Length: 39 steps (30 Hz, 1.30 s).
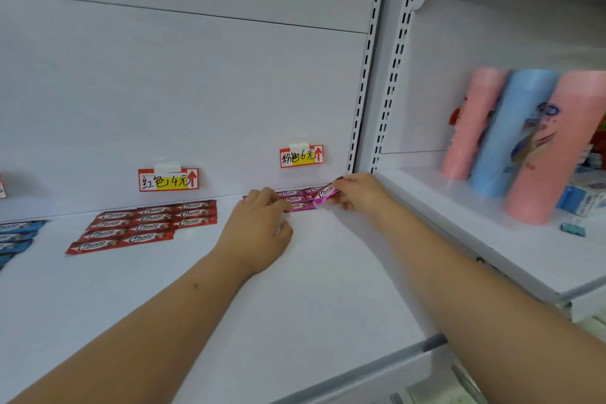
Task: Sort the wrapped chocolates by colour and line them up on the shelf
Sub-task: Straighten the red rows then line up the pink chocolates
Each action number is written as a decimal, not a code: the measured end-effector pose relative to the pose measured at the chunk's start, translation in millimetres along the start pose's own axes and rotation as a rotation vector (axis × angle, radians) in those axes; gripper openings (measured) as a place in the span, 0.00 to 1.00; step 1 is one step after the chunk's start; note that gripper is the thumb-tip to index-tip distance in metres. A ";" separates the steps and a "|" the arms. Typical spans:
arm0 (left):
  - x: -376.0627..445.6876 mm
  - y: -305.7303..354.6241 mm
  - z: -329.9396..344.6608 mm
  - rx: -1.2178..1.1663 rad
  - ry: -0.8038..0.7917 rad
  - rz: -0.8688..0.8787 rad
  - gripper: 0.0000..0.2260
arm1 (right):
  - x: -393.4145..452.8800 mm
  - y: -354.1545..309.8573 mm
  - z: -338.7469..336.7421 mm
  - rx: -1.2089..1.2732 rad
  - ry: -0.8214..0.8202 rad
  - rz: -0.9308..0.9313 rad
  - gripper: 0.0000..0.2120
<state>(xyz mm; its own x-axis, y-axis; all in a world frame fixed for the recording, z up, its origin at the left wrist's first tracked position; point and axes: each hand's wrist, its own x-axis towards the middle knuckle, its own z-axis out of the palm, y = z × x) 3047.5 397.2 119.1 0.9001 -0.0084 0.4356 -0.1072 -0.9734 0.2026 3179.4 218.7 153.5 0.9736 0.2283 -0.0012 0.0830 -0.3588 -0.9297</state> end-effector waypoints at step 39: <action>5.8 2.8 6.0 0.066 -0.185 -0.003 0.22 | -6.1 19.6 2.9 -0.744 0.023 -0.487 0.10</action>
<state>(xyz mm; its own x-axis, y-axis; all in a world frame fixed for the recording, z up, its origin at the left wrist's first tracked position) 3054.9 393.0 116.9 0.9633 -0.0417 0.2651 -0.0821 -0.9863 0.1432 3174.5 213.0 134.3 0.7974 0.4940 0.3465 0.5980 -0.7233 -0.3451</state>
